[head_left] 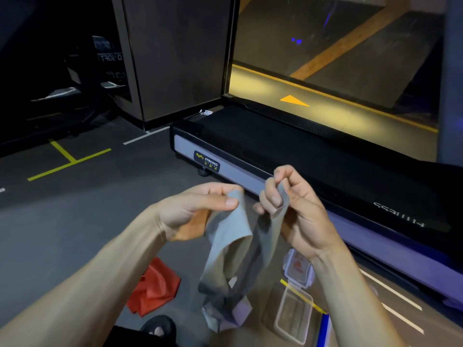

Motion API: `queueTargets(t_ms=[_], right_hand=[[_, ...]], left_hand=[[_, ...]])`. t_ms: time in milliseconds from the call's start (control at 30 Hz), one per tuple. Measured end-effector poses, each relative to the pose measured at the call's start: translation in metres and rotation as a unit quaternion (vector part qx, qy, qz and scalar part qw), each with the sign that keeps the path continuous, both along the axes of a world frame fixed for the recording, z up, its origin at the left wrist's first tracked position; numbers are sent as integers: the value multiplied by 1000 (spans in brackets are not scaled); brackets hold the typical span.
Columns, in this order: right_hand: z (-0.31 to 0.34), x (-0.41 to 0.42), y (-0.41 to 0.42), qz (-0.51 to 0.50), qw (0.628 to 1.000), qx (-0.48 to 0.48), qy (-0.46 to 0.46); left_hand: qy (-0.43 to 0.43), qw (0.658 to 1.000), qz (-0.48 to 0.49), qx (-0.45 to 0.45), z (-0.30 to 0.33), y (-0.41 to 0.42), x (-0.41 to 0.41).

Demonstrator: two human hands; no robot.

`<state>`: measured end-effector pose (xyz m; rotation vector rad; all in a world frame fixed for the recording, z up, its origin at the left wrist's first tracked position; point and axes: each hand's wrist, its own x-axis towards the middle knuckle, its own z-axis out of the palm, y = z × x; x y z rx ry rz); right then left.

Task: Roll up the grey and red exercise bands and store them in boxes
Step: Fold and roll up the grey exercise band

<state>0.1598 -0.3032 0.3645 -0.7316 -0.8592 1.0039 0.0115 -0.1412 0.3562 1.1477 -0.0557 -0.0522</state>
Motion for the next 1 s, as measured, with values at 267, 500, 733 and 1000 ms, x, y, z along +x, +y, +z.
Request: queueTargets(t_ms=[267, 500, 733, 1000], right_hand=[[-11, 1, 3, -7, 947, -129, -293], [-3, 18, -8, 13, 893, -183, -412], [8, 24, -17, -64, 972, -96, -207], [12, 26, -23, -79, 985, -77, -131]], left_hand=[[4, 978, 16, 208, -8, 1, 6], [67, 940, 7, 334, -16, 9, 3], [90, 917, 9, 389, -27, 12, -2], [44, 932, 86, 350, -25, 6, 8]])
